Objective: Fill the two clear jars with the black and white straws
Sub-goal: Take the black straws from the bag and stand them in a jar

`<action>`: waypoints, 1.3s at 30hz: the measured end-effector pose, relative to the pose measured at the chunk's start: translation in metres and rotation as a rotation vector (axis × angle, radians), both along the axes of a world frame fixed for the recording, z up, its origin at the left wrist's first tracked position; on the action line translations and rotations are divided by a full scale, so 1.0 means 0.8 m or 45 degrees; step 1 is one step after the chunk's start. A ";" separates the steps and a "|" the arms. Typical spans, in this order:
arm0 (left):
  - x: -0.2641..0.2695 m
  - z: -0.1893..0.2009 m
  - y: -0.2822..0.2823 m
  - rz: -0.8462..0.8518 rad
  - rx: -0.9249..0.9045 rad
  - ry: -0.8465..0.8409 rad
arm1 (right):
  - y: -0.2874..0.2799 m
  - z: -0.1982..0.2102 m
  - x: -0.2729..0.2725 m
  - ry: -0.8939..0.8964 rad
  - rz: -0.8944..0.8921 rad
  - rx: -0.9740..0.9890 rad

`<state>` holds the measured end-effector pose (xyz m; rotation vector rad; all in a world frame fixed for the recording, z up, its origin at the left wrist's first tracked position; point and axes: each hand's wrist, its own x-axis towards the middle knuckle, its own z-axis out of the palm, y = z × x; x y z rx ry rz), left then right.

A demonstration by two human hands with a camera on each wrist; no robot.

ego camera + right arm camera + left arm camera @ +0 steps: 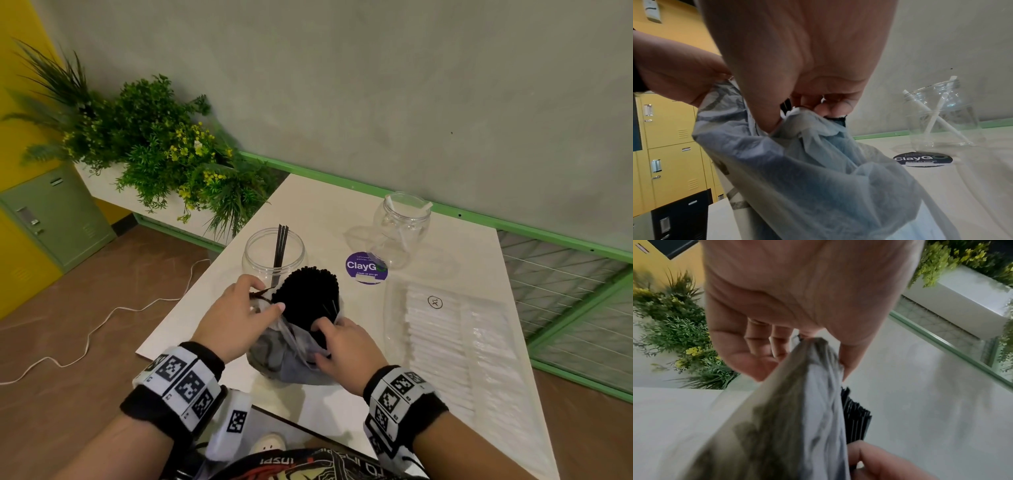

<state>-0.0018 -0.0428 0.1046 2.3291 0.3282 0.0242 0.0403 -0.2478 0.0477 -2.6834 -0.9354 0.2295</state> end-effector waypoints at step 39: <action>-0.006 -0.008 -0.025 -0.115 -0.008 -0.106 | 0.022 -0.015 0.001 0.020 -0.149 0.270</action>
